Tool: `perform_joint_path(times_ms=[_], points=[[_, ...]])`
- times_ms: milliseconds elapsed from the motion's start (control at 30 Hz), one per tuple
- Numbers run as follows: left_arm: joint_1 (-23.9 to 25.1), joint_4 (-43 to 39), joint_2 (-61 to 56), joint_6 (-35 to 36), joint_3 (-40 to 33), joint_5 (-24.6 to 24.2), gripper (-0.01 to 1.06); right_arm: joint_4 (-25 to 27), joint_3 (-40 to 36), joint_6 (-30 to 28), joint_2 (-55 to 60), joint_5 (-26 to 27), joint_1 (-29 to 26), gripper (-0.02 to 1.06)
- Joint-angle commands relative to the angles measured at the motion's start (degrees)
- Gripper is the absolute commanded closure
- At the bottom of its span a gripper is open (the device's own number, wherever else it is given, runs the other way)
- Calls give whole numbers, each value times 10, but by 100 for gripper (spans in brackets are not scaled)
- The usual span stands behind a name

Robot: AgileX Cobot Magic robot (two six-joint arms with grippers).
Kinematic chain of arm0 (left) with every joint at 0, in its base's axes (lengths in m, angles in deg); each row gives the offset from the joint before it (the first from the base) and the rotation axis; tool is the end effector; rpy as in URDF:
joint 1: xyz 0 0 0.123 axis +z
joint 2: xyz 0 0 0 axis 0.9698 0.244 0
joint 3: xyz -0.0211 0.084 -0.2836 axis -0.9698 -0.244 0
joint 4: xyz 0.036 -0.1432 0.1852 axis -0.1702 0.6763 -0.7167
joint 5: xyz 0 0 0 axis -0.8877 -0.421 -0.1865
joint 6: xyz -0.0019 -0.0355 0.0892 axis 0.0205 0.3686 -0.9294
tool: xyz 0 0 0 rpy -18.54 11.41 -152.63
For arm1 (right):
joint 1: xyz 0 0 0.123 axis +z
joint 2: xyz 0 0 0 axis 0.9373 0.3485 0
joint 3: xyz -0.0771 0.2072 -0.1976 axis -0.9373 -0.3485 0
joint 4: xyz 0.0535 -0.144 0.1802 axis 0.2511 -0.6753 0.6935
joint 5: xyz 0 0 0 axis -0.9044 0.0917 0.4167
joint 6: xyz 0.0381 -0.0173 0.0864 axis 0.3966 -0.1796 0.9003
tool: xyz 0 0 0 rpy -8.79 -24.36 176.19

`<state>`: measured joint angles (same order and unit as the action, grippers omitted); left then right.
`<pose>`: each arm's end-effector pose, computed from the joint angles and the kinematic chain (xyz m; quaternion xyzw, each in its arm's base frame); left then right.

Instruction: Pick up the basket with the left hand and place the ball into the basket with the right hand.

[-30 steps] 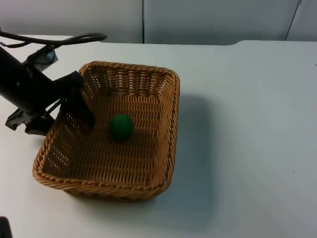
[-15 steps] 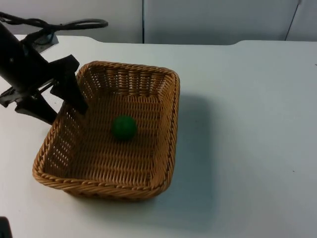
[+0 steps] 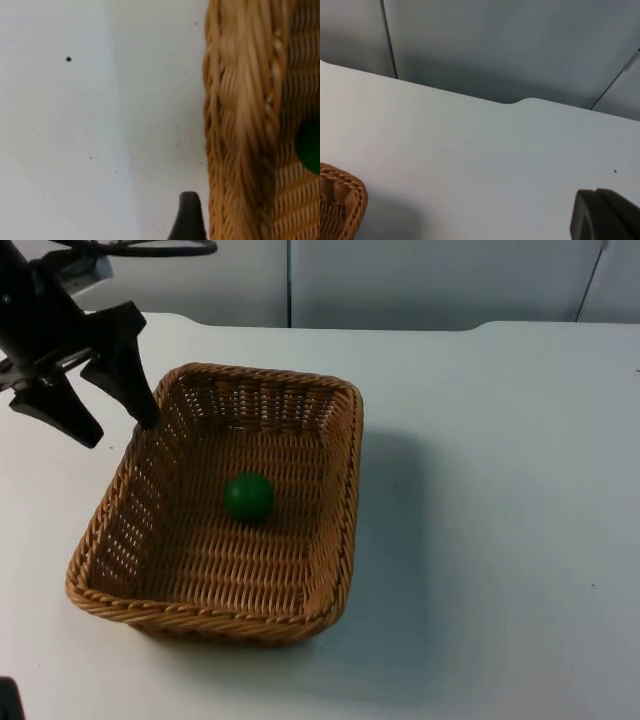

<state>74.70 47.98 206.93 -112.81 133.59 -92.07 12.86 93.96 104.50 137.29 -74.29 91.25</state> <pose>0.4216 -0.0564 0.1650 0.1017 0.9609 -0.2575 0.0080 0.3211 0.1010 0.3852 -0.1198 0.8893 -0.0375 0.4397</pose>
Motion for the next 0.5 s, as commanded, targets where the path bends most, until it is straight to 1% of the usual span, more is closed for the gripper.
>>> perform_joint_path(times_ms=[0, 33, 100, 167, 267, 333, 367, 400, 467], points=[[2, -1, -3, 9, 16, -21, 43, -3, -3, -3, 2, 8, 3, 105], [2, -1, -4, 16, 28, -21, 52, -4, -3, -3, 2, 8, 3, 105], [2, -1, -18, 16, 44, -21, 80, -5, -3, -3, 2, 8, 3, 105], [2, -2, -39, 12, 57, -21, 105, -12, -3, -3, 2, 8, 3, 105], [2, -2, -62, 11, 69, -21, 105, -19, -3, -3, 2, 9, 3, 105], [2, -9, -93, 9, 75, -21, 105, -38, -3, -2, 0, 11, 3, 105], [2, -9, -93, 9, 75, -21, 105, -38, -3, -2, 0, 11, 3, 105], [2, -21, -115, 9, 75, -18, 105, -51, -3, 4, -2, 11, 5, 105], [0, -72, -164, 21, 75, -4, 105, -90, -3, 25, -16, 10, 11, 105]])
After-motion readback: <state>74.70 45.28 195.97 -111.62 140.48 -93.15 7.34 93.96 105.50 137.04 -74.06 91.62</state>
